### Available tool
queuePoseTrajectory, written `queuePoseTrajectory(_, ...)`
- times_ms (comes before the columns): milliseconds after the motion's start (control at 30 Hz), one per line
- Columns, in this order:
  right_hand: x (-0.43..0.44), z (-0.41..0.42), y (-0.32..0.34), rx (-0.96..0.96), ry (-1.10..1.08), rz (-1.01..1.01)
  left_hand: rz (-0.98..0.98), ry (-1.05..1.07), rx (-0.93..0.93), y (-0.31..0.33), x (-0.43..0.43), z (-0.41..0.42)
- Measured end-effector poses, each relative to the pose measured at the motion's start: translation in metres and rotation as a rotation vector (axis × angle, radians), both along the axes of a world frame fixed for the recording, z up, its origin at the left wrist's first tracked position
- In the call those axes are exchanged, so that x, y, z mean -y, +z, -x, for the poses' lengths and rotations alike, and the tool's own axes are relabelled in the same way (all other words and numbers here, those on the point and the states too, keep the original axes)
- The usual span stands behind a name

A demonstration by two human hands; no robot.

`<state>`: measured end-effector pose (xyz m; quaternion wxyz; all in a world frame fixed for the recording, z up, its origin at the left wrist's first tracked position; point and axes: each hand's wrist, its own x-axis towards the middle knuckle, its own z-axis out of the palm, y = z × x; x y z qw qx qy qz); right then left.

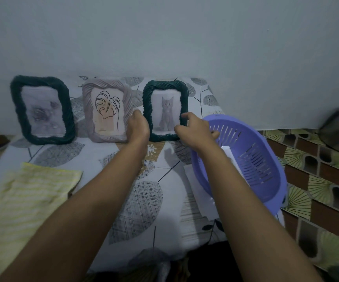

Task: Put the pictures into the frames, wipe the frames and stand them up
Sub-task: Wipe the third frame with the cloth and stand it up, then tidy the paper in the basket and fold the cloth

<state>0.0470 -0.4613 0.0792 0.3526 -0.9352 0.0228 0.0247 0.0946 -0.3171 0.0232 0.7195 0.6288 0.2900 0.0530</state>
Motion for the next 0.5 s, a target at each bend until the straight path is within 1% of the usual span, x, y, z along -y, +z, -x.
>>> queuePoseTrajectory(67, 0.002, 0.010, 0.001, 0.014, -0.013, -0.036, -0.108, 0.021, -0.009, 0.006, 0.010, 0.028)
queuePoseTrajectory(133, 0.004, 0.020, 0.001, 0.029, -0.028, -0.061, -0.165, -0.003, -0.015, 0.005, 0.018, 0.054)
queuePoseTrajectory(233, 0.009, 0.033, -0.001, 0.089, -0.074, -0.075, -0.276, -0.085, -0.014, -0.001, 0.027, 0.078)
queuePoseTrajectory(300, 0.016, 0.037, -0.003, 0.114, -0.102, -0.036, -0.374, -0.153, 0.016, -0.005, 0.036, 0.092)
queuePoseTrajectory(400, 0.031, 0.043, -0.008, 0.049, -0.083, 0.023, -0.546, -0.325, 0.101, -0.021, 0.047, 0.105)
queuePoseTrajectory(500, 0.041, 0.049, -0.008, -0.063, -0.009, 0.025, -0.733, -0.560, 0.107, -0.035, 0.058, 0.109)
